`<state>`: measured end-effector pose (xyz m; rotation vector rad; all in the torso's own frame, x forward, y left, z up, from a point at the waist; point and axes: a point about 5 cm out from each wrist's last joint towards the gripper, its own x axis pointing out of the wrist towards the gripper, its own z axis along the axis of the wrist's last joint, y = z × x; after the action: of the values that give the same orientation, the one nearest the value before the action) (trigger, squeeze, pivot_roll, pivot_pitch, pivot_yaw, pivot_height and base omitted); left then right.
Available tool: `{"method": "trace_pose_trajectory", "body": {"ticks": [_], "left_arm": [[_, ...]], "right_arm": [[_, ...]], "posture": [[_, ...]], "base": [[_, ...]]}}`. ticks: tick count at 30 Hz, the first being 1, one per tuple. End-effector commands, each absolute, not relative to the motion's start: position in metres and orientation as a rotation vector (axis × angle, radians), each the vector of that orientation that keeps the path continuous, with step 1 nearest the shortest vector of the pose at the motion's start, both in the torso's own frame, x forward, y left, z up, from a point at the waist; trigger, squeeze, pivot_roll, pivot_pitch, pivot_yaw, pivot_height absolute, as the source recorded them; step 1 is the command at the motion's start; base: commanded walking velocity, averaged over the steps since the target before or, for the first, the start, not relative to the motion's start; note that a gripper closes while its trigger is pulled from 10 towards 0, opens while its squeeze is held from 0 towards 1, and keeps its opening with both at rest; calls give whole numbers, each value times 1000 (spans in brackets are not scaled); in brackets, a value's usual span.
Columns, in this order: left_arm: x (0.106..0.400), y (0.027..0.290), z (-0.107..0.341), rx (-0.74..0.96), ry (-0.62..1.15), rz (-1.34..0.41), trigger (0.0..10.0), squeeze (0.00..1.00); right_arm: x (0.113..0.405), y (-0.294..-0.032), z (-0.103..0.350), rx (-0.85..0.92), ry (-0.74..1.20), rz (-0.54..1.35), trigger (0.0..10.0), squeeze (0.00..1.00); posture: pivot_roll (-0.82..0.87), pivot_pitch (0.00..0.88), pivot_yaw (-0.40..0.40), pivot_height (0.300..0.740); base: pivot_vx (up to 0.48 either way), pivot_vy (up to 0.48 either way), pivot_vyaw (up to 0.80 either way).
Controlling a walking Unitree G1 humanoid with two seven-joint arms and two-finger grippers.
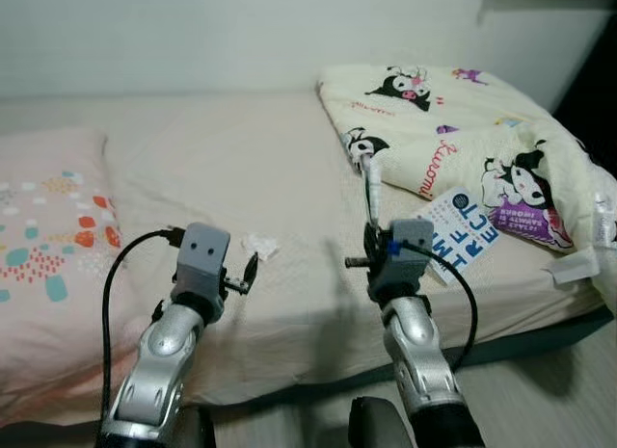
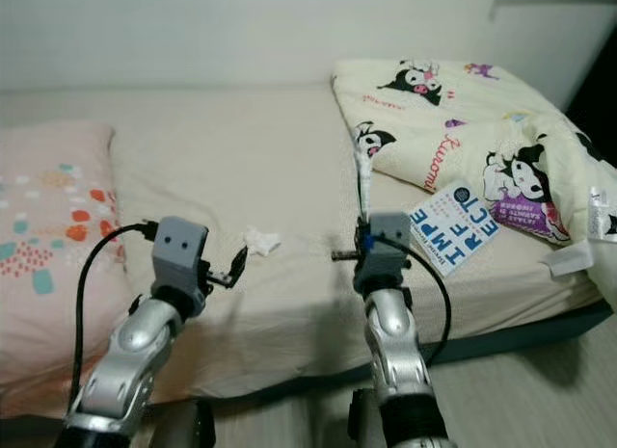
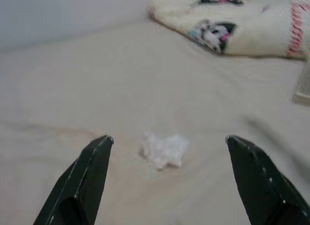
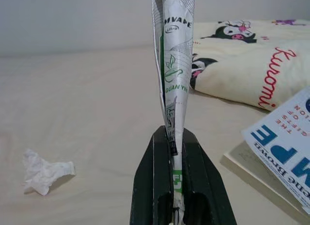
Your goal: Clean up the room
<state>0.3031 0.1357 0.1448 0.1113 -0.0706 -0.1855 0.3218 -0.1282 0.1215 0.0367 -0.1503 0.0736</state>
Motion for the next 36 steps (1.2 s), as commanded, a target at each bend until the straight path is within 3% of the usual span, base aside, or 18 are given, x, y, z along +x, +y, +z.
{"method": "trace_pose_trajectory", "body": {"ticks": [1,11,21,36], "left_arm": [[306,130,136,104,-24,-204,10000,0],[304,119,131,84,-18,-202,10000,0],[304,138,127,88,-3,-122,10000,0],[300,144,126,82,-11,-82,10000,0]], "right_arm": [[320,-128,119,38,-136,80,10000,0],[314,-133,119,9,-70,71,10000,0],[309,-129,107,-29,26,149,10000,0],[309,-122,108,-56,59,211,10000,0]], "posture": [[-4,0,-19,586],[0,0,-13,616],[12,0,-40,661],[17,0,-67,726]], "base": [[0,0,0],[0,0,0],[0,0,0],[0,0,0]]}}
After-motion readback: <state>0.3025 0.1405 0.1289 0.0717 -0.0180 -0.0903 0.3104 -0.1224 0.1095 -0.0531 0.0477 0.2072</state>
